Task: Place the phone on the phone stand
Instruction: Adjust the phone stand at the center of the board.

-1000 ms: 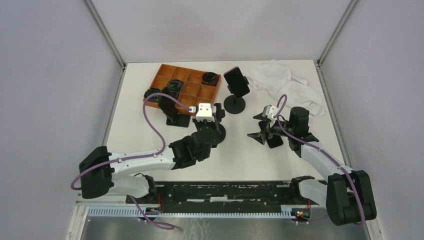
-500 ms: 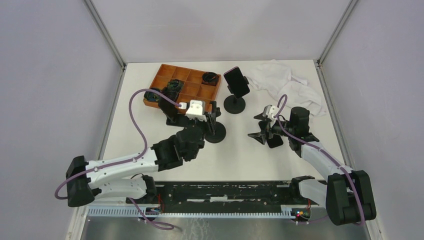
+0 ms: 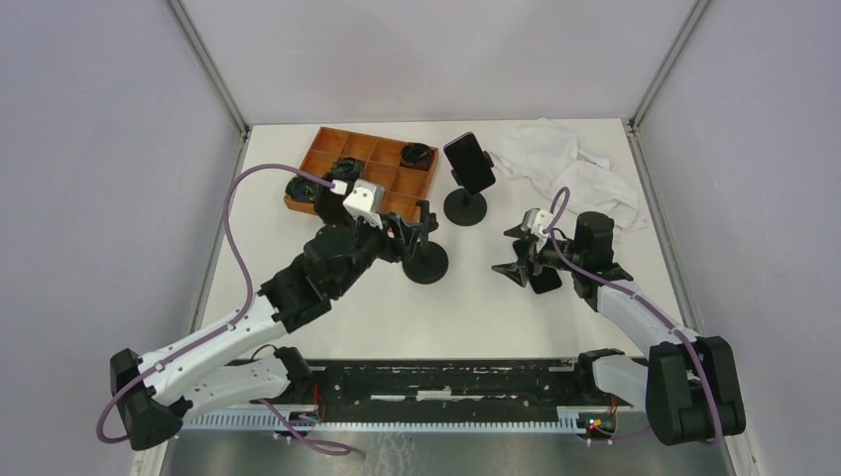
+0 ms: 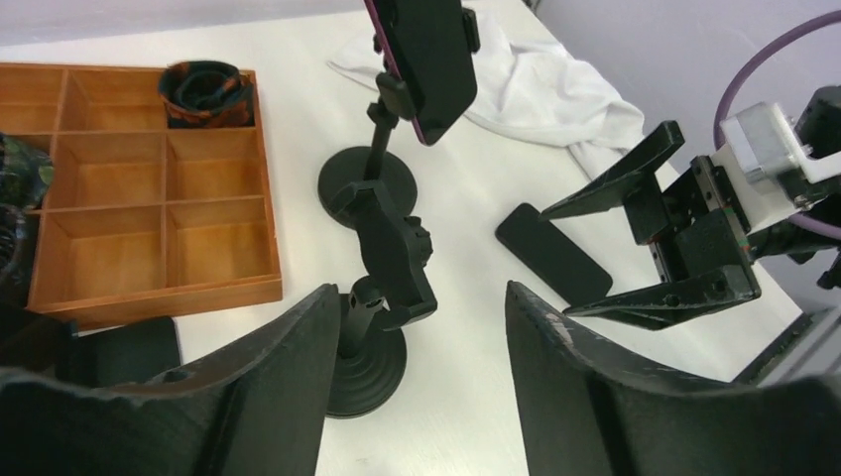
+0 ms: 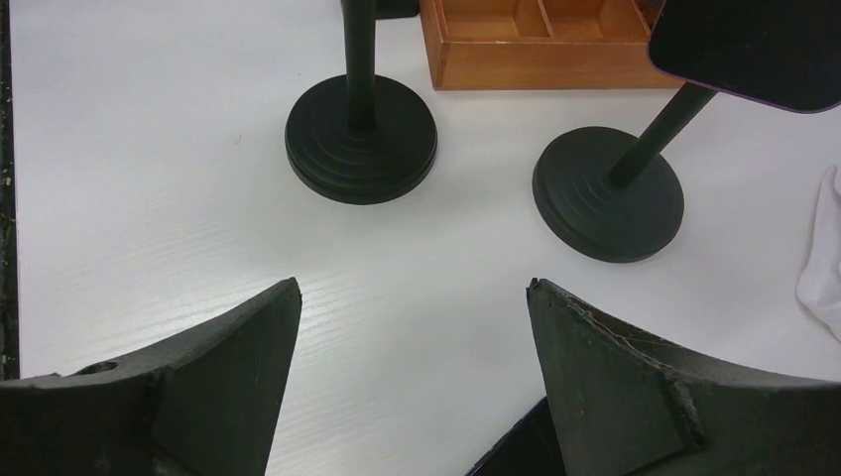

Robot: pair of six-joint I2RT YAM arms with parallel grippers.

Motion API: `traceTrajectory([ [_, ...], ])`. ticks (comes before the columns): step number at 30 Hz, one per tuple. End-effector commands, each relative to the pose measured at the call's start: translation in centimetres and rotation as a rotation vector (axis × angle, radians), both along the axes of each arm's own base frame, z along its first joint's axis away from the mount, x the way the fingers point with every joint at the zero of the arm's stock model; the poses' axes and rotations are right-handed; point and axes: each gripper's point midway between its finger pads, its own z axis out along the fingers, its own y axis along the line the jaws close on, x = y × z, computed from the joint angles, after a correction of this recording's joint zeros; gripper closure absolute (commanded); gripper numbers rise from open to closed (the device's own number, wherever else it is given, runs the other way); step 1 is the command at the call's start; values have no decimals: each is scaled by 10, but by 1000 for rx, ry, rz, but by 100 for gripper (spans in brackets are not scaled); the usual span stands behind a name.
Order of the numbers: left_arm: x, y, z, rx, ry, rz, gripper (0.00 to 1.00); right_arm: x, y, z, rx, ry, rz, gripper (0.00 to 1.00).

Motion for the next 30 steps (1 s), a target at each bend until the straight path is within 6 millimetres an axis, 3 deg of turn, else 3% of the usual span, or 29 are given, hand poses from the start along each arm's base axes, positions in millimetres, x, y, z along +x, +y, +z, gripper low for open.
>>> traceTrajectory([
  [1, -4, -19, -18, -7, 103, -133, 30, 11, -1, 16, 0, -58, -8, 9],
  [8, 8, -35, -40, 29, 190, -163, 35, 11, -2, 17, 1, -57, -7, 9],
  [18, 22, -43, -54, 82, 218, -147, 36, 11, -2, 17, 2, -57, -6, 9],
  [27, 21, -59, -47, 48, 235, -202, 62, 11, -2, 16, 1, -56, -6, 9],
  [30, 22, -62, -46, 31, 253, -201, 66, 11, -2, 16, 1, -56, -7, 9],
])
